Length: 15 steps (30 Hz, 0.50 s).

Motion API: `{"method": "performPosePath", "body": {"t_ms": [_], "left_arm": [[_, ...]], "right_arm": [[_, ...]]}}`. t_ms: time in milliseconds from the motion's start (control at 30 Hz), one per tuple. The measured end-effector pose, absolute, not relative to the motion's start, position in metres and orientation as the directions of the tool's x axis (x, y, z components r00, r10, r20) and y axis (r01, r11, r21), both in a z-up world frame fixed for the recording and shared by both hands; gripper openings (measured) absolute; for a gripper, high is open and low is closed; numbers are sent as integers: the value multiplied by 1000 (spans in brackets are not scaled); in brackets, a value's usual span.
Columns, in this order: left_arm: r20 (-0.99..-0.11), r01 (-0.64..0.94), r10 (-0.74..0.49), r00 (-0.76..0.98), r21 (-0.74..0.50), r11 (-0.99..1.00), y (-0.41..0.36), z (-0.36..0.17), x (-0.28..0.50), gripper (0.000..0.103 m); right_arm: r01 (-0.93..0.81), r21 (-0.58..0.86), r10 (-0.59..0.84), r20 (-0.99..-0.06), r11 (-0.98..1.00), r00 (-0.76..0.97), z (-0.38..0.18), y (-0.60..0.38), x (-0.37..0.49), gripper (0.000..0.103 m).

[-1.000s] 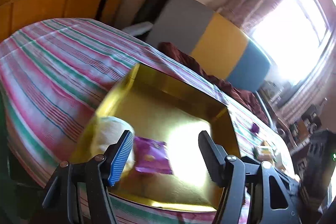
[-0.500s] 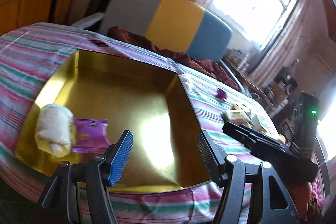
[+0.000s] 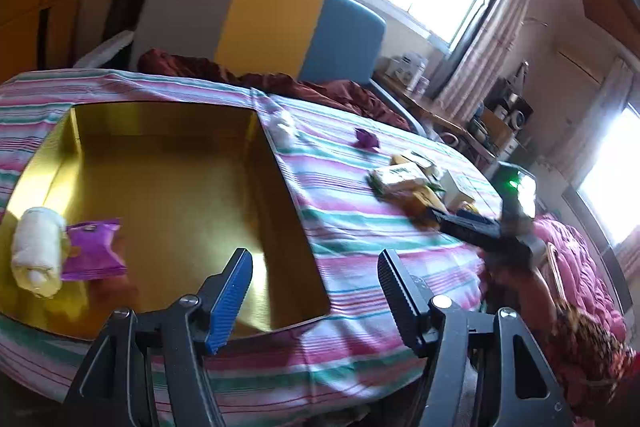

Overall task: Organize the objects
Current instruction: 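Grasp the large yellow sponge with the right tool while the left tool returns to the table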

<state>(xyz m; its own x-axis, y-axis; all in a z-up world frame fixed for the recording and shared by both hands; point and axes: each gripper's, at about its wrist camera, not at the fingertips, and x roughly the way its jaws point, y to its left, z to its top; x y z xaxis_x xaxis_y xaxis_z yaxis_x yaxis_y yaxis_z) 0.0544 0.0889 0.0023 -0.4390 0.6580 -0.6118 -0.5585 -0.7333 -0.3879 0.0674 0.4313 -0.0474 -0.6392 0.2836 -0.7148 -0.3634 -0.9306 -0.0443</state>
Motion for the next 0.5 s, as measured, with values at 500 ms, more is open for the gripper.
{"method": "performPosePath", "body": {"t_ms": [500], "left_arm": [[-650, -608, 669, -362, -379, -698, 129, 2, 74, 66]], "right_arm": [[-199, -11, 137, -761, -980, -634, -78, 478, 30, 71]]}}
